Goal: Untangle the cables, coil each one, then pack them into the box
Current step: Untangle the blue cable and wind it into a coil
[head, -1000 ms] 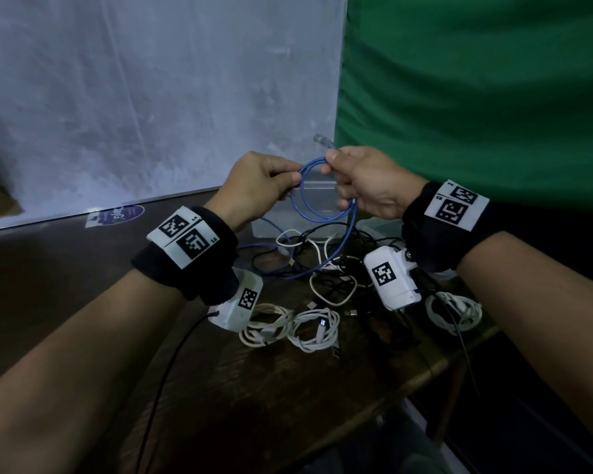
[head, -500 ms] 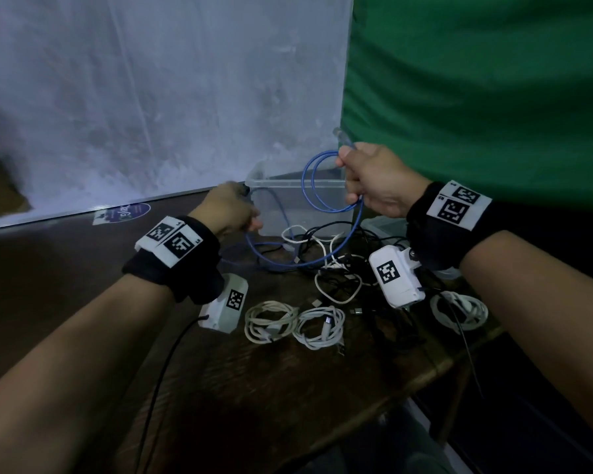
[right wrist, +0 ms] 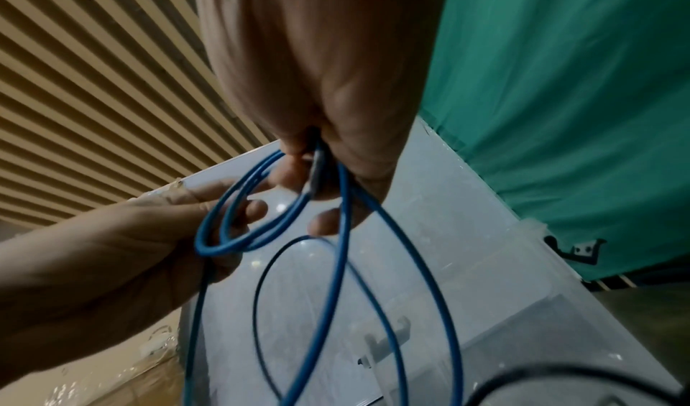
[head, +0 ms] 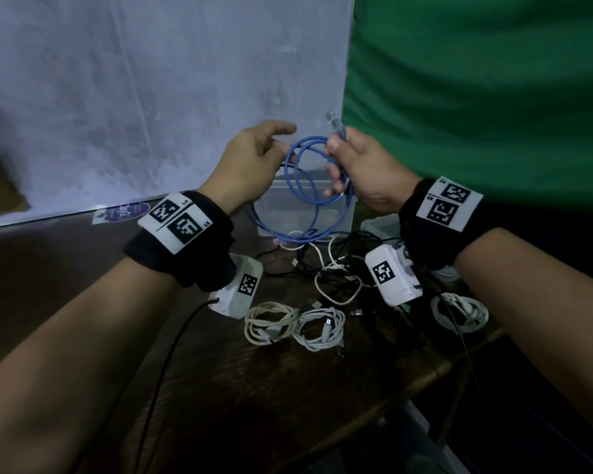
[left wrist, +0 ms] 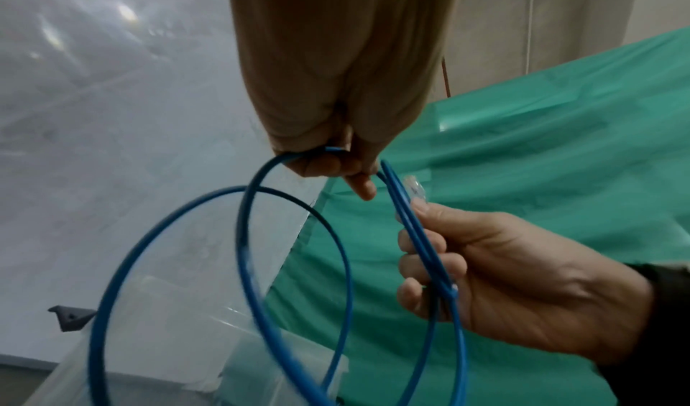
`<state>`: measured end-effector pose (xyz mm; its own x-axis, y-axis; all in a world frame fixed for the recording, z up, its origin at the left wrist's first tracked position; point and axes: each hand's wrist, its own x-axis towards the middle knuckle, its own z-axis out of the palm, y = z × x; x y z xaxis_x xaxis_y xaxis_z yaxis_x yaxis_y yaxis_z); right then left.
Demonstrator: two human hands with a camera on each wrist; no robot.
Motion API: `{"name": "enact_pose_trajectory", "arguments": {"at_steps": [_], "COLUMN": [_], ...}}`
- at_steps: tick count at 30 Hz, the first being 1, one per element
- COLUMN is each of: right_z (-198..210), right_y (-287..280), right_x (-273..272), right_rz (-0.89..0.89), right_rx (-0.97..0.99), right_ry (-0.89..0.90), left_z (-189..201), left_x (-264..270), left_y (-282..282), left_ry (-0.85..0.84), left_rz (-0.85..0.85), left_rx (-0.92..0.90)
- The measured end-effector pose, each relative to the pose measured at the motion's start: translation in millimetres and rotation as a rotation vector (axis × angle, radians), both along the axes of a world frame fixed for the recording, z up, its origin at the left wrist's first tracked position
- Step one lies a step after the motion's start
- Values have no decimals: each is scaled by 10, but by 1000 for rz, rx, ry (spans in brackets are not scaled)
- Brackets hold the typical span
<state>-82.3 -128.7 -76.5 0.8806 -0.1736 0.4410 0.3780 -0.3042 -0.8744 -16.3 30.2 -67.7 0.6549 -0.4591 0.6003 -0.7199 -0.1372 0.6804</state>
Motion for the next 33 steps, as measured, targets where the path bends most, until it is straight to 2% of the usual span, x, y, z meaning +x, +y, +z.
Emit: {"name": "enact_pose_trajectory", "arguments": {"at_steps": [4, 6, 9, 13, 20, 26, 29, 33], "right_z": [56, 70, 13, -64, -41, -110, -115, -62], "right_y": [-97, -153, -185, -184, -168, -100, -72, -105], "right_x": [14, 20, 48, 47, 73, 29, 26, 55], "right_rz": [-143, -210, -229, -199, -211, -29, -3, -152], "right_rx": [255, 316, 181, 9, -11, -144, -73, 80], "right_ry": [-53, -72, -19, 50, -12, 110, 113, 45], "left_z": [-94, -154, -159, -125, -129, -98, -114, -205], "left_x": [20, 39, 56, 76, 138, 81, 89, 124], "left_y": [67, 77, 57, 32, 12, -70, -126, -148], "left_ry": [283, 351, 309, 163, 18, -161, -103, 144], "left_rz": [-75, -53, -8, 38, 162, 102, 58, 5], "left_rx": [-95, -109, -142, -43, 65, 176, 147, -12]}}
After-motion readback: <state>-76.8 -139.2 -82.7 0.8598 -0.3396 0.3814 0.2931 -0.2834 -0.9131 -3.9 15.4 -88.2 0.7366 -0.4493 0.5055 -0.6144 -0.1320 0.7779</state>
